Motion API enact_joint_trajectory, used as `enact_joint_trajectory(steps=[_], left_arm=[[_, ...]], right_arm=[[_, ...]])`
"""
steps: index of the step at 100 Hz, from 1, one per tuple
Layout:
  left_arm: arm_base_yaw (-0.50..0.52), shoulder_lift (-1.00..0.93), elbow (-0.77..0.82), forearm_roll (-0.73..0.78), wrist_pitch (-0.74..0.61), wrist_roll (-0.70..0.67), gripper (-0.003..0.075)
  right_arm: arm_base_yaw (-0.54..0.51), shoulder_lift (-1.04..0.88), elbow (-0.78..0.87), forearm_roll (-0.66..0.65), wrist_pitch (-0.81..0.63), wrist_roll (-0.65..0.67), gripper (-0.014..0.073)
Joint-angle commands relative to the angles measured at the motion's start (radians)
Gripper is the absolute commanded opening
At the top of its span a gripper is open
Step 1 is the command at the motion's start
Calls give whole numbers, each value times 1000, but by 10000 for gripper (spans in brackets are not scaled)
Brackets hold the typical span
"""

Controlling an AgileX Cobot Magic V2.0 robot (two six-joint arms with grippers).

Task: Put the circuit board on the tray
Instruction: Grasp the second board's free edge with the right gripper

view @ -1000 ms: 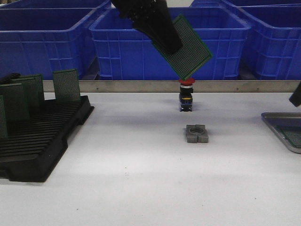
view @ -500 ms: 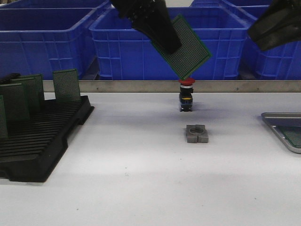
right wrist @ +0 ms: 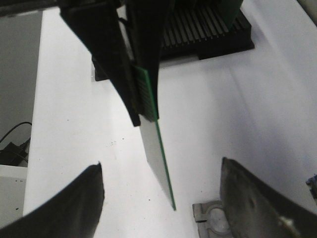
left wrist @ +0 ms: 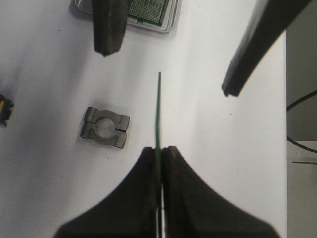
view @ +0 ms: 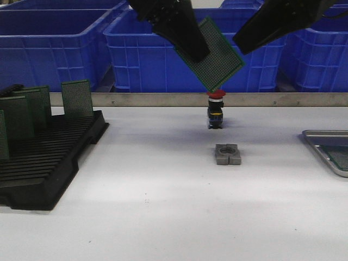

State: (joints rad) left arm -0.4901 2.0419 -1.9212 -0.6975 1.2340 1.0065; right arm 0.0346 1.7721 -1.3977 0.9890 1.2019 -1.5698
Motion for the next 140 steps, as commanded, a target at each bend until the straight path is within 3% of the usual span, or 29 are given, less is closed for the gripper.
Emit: enact_joint_trajectory(steps=[1,92,104,123,140], left_arm=[[-8,-71,-33,-61,41,-10,-18],[-8,-71,-33,-67,41,-10,-18],[-8,-71,-33,-67,41,-10,-18],[-8,-71,-33,-67,41,-10,-18],[-8,-71,-33,-67,41,-10,-18]], right_arm=[[13,-52,-29,68,57,-21,520],[50,29,-28,94,54,-19,509],[50,30,-28,94,55,-18,419],[50,30,-28,94,60,-18,179],[50,30,-28,94,60,-18,18]])
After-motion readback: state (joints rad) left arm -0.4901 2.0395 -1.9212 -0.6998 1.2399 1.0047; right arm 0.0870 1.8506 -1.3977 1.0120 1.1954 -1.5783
